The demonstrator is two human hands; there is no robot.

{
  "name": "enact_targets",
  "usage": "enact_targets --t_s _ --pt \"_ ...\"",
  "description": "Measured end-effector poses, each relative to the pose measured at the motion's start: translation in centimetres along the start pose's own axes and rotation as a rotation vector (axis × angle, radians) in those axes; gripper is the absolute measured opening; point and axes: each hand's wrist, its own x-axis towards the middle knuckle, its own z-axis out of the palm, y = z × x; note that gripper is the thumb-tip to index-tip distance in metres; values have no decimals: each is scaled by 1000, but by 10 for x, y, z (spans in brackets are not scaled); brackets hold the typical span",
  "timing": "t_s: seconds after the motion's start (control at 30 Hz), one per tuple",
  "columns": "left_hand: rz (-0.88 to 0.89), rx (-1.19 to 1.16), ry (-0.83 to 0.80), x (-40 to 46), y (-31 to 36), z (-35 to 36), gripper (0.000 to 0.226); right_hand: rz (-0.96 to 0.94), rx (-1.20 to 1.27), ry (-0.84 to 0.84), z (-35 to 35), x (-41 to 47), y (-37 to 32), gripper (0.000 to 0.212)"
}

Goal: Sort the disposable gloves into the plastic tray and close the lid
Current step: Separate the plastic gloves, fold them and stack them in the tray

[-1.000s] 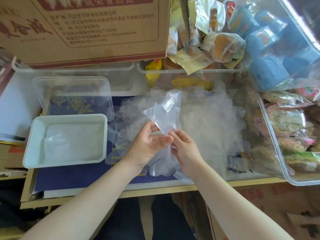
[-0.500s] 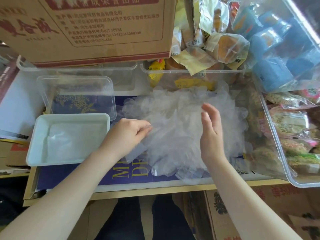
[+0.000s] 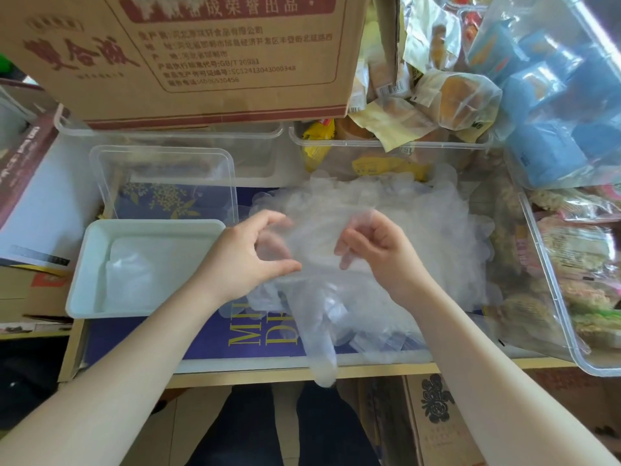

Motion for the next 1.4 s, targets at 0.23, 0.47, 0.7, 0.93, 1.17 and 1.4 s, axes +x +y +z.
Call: enact_targets --t_s 0.23,0.47,0.7,0.93,1.17,1.4 --pt "-178 -431 -130 -6 -26 1 18 149 123 259 -11 6 -1 20" --pt "-327 -174 -341 -8 -41 -21 22 348 63 184 1 -6 3 11" --pt "-124 -391 130 -16 -19 0 11 442 126 -57 43 -21 18 11" --pt "-29 -107 379 -30 -32 -16 15 414 -31 -148 55 -13 26 16" --pt "-295 -273 255 -27 -61 -27 14 443 -222 -54 73 2 43 10" --pt "-178 -62 249 -25 -76 -44 15 454 -1068 236 45 20 70 74"
